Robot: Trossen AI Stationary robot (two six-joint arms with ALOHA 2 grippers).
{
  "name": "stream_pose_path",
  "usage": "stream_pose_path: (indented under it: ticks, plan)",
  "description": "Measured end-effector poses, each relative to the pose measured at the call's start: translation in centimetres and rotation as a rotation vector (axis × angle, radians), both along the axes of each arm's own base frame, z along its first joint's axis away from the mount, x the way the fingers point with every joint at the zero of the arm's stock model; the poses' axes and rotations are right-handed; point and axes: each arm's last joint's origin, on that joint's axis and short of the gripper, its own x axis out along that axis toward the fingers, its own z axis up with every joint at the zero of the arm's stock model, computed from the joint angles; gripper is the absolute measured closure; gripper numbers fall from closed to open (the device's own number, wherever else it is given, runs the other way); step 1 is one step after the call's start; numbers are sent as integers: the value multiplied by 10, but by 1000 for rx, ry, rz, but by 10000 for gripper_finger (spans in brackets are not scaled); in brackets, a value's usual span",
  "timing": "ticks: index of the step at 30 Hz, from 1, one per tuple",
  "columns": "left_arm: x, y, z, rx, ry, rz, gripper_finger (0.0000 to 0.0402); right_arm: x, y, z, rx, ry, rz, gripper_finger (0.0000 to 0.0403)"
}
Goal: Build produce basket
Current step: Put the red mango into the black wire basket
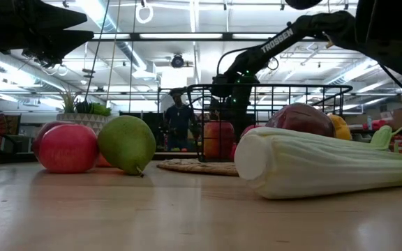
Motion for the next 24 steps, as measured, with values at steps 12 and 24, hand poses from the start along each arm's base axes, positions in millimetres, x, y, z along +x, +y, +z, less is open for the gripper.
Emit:
stream_pose_path:
  ticks: [12, 24]
  plan:
    - [0, 0, 0, 0, 0, 0, 120, -1, 9, -21, -16, 82, 55, 55]
    - [0, 0, 0, 0, 0, 0, 120, 1, 10, -20, -52, 97, 105, 107]
